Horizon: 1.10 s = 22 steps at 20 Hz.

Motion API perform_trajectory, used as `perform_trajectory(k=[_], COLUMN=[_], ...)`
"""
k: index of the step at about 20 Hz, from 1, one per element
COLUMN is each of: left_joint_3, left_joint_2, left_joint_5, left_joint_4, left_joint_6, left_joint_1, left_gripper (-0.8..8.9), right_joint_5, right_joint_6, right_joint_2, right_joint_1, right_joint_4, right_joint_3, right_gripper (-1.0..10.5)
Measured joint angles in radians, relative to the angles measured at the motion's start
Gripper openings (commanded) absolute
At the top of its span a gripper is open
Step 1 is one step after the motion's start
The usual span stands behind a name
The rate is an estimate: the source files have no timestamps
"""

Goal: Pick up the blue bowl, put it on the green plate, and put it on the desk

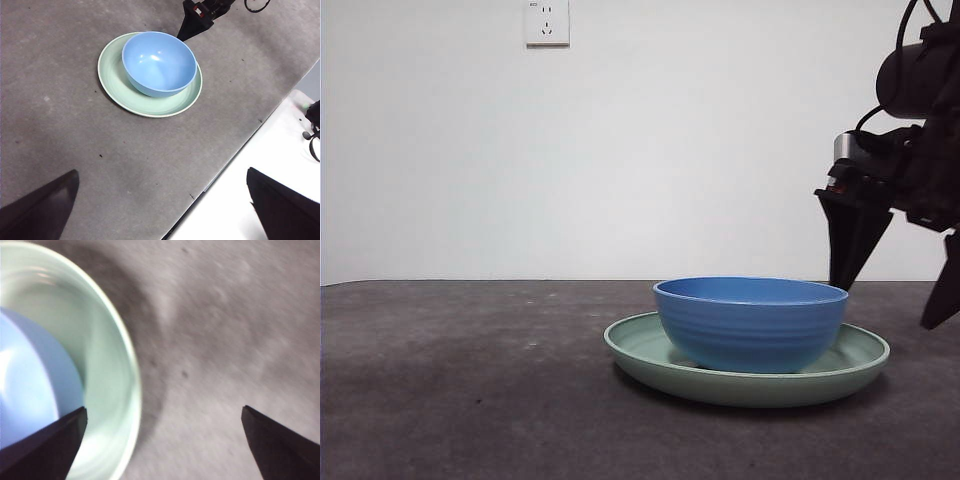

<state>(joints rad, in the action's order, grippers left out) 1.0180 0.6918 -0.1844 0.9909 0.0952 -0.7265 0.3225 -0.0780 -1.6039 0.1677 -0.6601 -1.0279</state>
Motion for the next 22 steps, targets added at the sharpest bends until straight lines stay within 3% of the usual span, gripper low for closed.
perform_trajectory(k=[3,7,15,22], left_joint_3=[0.000,0.000,0.000,0.000], left_joint_2=[0.000,0.000,0.000,0.000], left_joint_5=[0.000,0.000,0.000,0.000], left_joint_4=[0.000,0.000,0.000,-0.030], left_joint_6=[0.000,0.000,0.000,0.000], left_joint_1=[0.000,0.000,0.000,0.000], left_gripper=[5.63,5.63,5.63,5.63], right_joint_5=[0.016,0.029,0.141,0.161], right_joint_6=[0.001,0.003,0.006,0.035], right_joint_2=[-0.059,-0.097,-0.114,-0.114], right_joint_1=[0.000,-0.002,-0.001,0.028], right_joint_4=[0.008,0.029,0.074,0.074], right_joint_3=[0.000,-0.005,-0.006,-0.006], right_gripper=[4.7,3.2,2.5,0.1])
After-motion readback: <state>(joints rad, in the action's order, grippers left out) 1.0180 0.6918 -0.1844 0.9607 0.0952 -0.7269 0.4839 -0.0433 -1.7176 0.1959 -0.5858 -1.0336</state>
